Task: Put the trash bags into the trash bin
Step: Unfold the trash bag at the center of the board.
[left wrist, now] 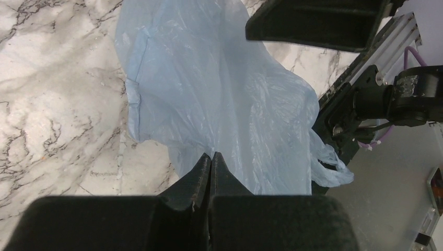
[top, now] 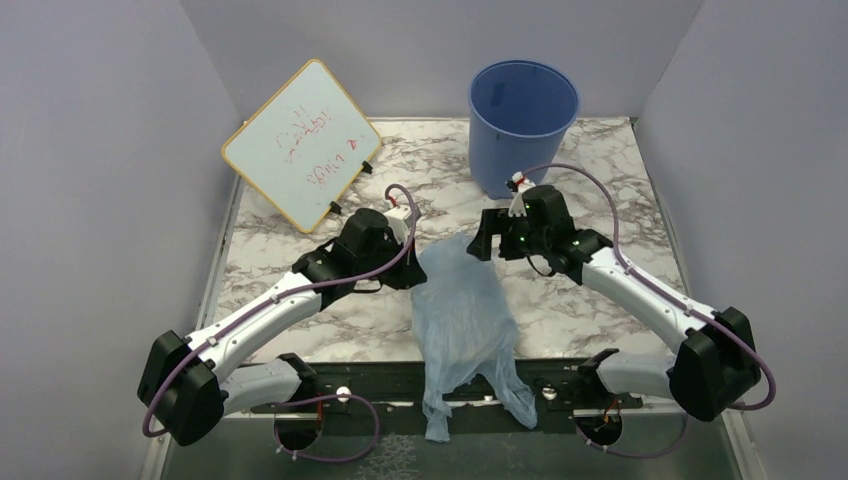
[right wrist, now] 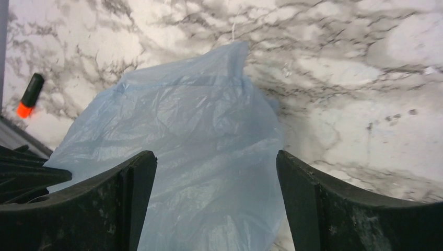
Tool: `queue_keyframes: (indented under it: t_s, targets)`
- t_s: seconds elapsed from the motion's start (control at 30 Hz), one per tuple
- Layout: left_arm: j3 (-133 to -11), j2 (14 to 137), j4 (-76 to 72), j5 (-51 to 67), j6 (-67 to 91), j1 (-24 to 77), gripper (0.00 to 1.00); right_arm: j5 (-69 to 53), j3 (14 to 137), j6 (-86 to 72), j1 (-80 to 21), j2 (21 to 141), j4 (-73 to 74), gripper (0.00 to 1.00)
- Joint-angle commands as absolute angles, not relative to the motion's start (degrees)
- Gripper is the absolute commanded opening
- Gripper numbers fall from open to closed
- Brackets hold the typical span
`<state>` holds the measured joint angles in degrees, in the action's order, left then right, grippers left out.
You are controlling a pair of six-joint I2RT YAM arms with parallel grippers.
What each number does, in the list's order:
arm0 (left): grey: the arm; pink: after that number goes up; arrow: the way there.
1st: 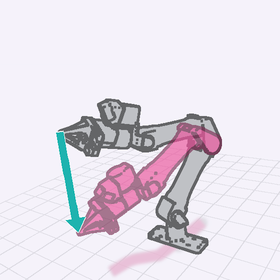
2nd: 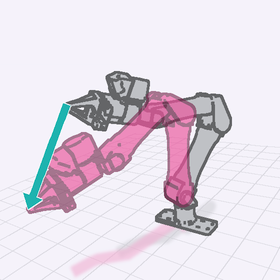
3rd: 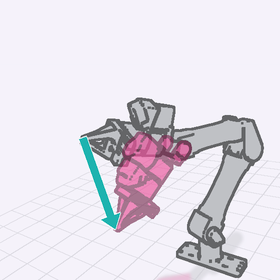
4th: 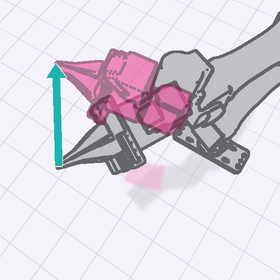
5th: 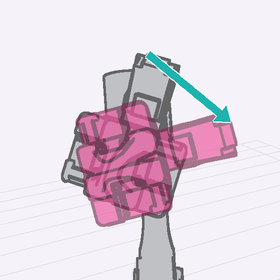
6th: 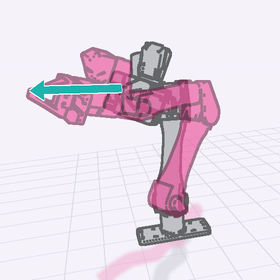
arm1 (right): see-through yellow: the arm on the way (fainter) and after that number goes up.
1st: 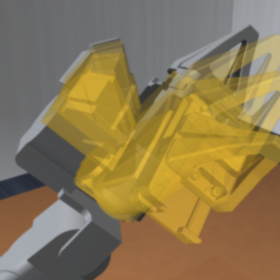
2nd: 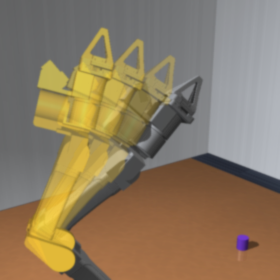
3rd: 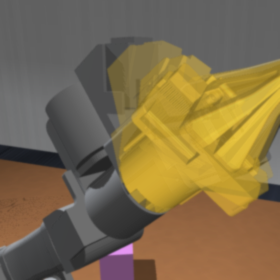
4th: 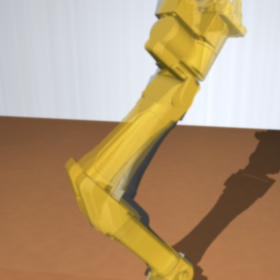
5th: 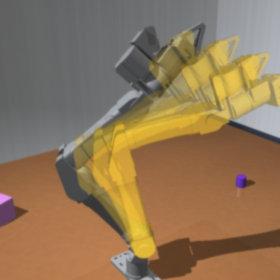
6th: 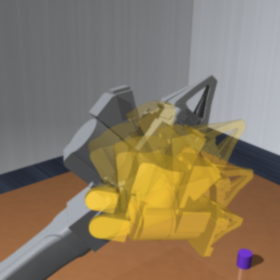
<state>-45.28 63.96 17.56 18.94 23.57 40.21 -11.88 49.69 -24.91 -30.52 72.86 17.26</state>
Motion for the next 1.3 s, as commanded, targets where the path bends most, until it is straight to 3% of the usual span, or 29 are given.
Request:
queue_keyframes:
  t_s: [0.0,0.1,0.23,0.37,0.53,0.87,1.1,1.17,1.27]
  targets:
    - [-44.3,62.8,14.7,20.7,25.2,40.6,0.0,-5.4,48.8,-21.5,-30.5,70.9,18.2,0.92]
    - [-44.1,62.4,13.5,21.5,25.7,41.1,0.0,-15.8,47.1,-21.5,-30.4,74.0,12.3,0.92]
    - [-43.8,62.2,13.7,21.6,25.3,42.0,0.0,-18.2,46.2,-23.0,-29.1,79.4,7.0,0.92]
    - [-43.4,62.0,13.5,21.2,26.4,42.4,0.0,-32.8,44.0,-23.7,-23.6,83.2,-1.8,0.92]
    - [-43.0,63.0,13.8,21.2,26.8,42.7,0.0,-40.9,44.8,-20.0,-22.2,84.3,-1.6,0.91]
    - [-43.3,61.7,13.6,21.7,26.1,43.1,0.0,-41.0,38.8,-25.2,-20.7,86.8,-12.9,0.91]
    - [-41.6,59.4,14.2,21.3,26.7,43.3,0.0,-37.6,39.0,-26.3,-19.0,86.3,-13.1,0.93]
    - [-41.1,58.8,14.0,20.9,26.8,43.2,0.0,-40.4,39.4,-26.1,-19.0,87.9,-13.3,0.88]
    - [-40.8,58.7,13.5,20.7,27.0,43.2,0.0,-45.4,39.2,-29.0,-19.4,92.2,-14.5,0.61]
